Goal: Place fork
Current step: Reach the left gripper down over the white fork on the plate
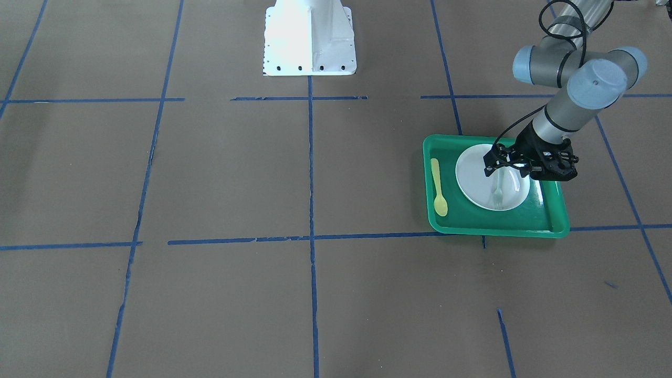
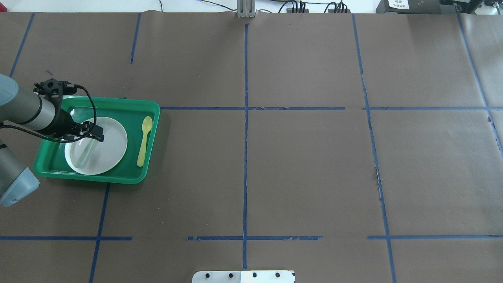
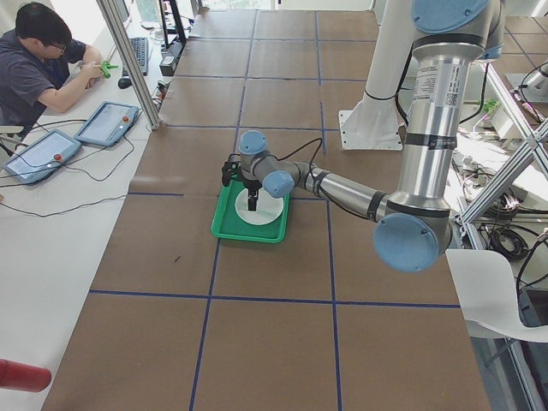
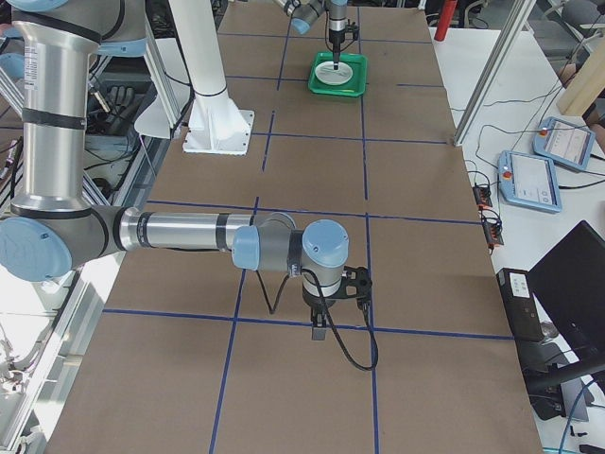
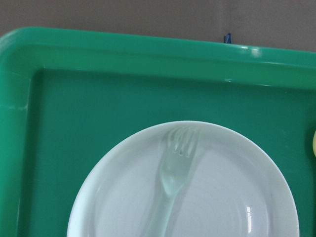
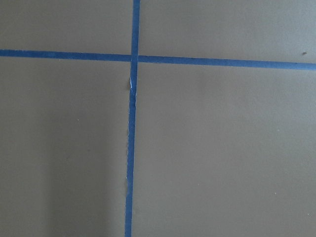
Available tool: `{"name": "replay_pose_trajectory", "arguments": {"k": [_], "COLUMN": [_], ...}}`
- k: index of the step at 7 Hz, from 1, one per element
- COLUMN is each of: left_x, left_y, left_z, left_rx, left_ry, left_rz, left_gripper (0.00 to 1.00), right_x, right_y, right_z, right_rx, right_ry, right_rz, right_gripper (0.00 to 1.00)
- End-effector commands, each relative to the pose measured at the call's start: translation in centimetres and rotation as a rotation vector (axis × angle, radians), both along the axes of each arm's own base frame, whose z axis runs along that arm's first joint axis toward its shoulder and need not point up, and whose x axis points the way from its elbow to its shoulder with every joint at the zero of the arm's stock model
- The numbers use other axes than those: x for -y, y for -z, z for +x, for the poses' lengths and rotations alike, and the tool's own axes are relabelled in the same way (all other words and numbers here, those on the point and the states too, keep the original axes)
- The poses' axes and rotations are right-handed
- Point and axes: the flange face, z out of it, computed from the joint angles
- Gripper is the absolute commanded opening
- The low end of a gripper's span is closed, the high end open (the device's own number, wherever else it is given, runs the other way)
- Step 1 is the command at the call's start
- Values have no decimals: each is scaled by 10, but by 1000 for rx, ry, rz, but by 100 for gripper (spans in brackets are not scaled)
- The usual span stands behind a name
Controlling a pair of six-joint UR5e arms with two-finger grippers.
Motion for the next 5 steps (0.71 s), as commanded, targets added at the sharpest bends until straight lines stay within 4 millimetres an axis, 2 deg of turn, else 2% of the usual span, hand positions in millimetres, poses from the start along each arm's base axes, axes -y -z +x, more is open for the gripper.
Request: {"name": "replay_pose_trajectory", "arguments": {"k": [1,2,5], "left_x": [4,5,5], "left_y": [-10,-11,-11], "left_z": [15,19,19], "left_rx": [21,30,30], "left_ry": [-3,0,0], "left_rz": [-4,5,5], "left_gripper": [95,92,68], "right_x": [0,0,0], "right_y": [0,0,0], "right_z": [0,0,0], "right_rx": [0,0,0], "right_ry": [0,0,0], "right_rz": [1,1,1], "right_gripper": [100,100,100]}}
